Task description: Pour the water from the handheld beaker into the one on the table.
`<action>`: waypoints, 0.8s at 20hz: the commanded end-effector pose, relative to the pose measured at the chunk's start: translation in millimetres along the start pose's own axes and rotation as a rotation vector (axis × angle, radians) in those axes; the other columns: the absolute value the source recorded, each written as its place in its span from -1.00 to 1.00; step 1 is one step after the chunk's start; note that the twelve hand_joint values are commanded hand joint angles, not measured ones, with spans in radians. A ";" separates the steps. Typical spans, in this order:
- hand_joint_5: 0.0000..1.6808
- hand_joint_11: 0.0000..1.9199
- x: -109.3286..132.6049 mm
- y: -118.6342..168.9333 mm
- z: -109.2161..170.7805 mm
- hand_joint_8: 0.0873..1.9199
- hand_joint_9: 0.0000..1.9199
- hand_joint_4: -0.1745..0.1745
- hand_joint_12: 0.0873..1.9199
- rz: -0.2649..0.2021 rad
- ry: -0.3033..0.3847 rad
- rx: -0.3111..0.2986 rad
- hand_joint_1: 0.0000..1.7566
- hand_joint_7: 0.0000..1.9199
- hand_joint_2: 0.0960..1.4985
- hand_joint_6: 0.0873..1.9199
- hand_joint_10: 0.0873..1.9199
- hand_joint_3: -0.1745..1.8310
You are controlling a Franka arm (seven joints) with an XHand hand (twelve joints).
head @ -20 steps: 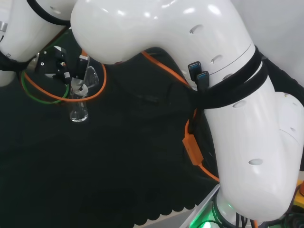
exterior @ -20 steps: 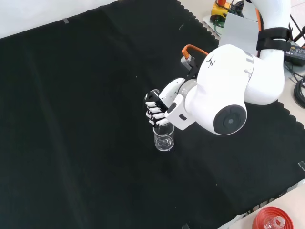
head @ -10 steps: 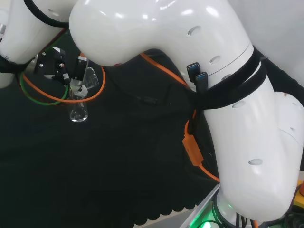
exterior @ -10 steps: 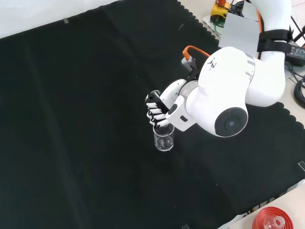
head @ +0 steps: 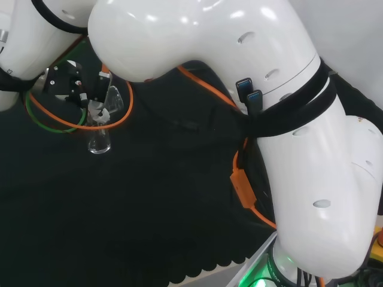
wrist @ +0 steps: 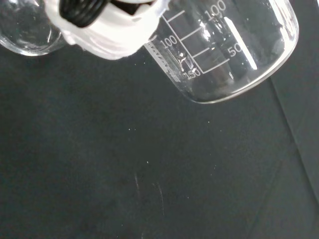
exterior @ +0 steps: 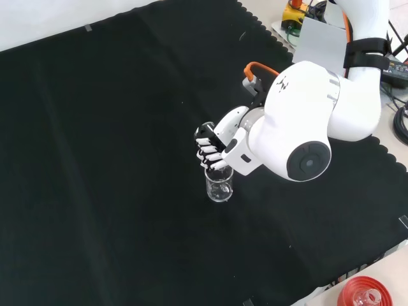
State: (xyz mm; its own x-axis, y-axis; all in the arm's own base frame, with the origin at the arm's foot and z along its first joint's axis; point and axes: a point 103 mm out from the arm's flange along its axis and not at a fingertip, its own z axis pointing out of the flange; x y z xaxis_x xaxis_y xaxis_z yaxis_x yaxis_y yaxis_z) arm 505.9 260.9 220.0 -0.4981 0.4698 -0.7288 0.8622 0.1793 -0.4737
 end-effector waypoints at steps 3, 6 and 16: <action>0.32 0.18 -5.4 -0.5 2.6 -0.53 0.44 -0.68 -0.18 0.001 0.016 -0.007 0.48 0.44 0.40 -0.25 -0.05 -1.00; 0.32 0.18 -5.6 -1.2 1.9 -0.53 0.44 -0.68 -0.18 0.001 0.013 -0.006 0.48 0.44 0.40 -0.25 -0.05 -1.00; 0.32 0.18 -17.7 -5.3 9.1 -0.52 0.44 -0.68 -0.18 0.001 0.058 -0.039 0.48 0.44 0.40 -0.25 -0.05 -1.00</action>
State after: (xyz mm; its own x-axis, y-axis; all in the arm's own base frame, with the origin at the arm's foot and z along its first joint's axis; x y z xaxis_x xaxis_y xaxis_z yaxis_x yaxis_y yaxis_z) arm 508.7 251.5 226.8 -0.4945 0.4963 -0.7135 0.8645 0.1965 -0.4626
